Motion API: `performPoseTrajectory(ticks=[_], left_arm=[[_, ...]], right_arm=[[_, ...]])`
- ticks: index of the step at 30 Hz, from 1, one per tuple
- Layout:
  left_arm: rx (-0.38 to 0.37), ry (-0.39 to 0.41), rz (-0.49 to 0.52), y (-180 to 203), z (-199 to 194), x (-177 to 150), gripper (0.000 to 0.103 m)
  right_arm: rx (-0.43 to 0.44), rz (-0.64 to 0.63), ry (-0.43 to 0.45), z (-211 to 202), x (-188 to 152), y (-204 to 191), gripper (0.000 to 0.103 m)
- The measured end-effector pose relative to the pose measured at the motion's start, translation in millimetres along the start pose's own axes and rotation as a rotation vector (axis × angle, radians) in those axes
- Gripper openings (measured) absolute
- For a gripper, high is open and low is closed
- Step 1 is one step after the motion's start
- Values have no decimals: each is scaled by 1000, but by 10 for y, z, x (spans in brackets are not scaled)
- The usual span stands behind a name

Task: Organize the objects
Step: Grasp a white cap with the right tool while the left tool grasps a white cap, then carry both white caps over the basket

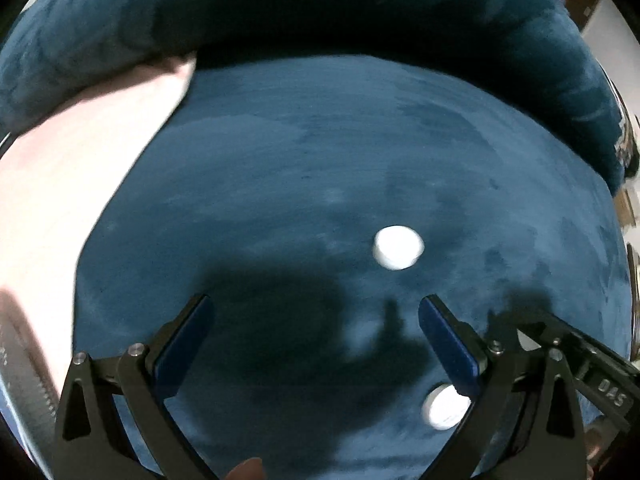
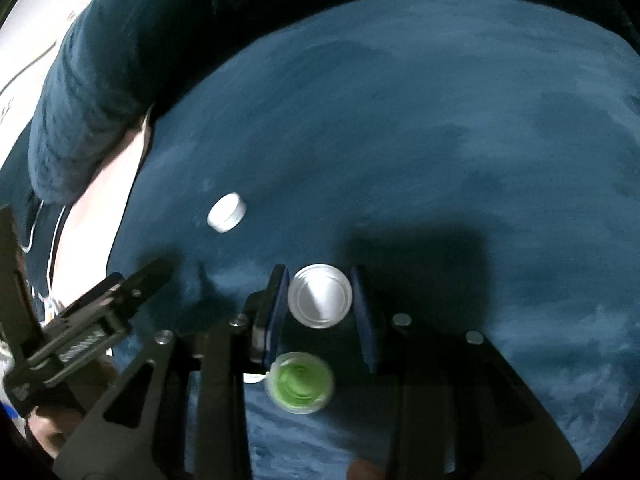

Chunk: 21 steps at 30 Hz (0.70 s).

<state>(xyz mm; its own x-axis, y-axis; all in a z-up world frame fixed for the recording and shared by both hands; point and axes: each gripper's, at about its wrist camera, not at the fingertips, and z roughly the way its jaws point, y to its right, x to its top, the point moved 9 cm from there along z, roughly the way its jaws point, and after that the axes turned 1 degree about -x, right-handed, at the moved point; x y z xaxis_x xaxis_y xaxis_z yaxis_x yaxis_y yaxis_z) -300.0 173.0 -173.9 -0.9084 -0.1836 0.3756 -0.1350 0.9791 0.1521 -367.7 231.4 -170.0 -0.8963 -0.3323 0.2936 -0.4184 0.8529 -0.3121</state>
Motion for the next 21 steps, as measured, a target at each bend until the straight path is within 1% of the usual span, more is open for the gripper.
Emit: performPoseTrajectory(ticks=[3, 6, 7, 8, 9, 10, 11, 12, 16, 21], left_arm=[[4, 15, 38, 189, 107, 103, 102], [8, 23, 50, 250, 216, 220, 101], [10, 17, 55, 269, 257, 240, 98], [9, 12, 62, 289, 283, 242, 89], [7, 5, 73, 308, 324, 243, 83], [3, -10, 83, 325, 364, 226, 71], [-4, -21, 91, 338, 399, 212, 44], [-15, -34, 101, 334, 420, 190, 30], [-25, -15, 106, 288, 361, 138, 31], [-33, 4, 80, 132, 76, -9, 31]], right_arm=[[3, 48, 17, -99, 52, 129, 33], [-4, 64, 25, -144, 70, 197, 33], [-7, 64, 26, -147, 71, 210, 33], [-8, 66, 25, -139, 68, 214, 33], [-9, 68, 22, -125, 68, 206, 33], [-11, 69, 21, -114, 68, 208, 33], [-12, 69, 19, -114, 60, 224, 33], [-13, 69, 18, -106, 60, 223, 33], [-12, 69, 20, -81, 76, 189, 33], [-5, 57, 23, -75, 44, 79, 33]])
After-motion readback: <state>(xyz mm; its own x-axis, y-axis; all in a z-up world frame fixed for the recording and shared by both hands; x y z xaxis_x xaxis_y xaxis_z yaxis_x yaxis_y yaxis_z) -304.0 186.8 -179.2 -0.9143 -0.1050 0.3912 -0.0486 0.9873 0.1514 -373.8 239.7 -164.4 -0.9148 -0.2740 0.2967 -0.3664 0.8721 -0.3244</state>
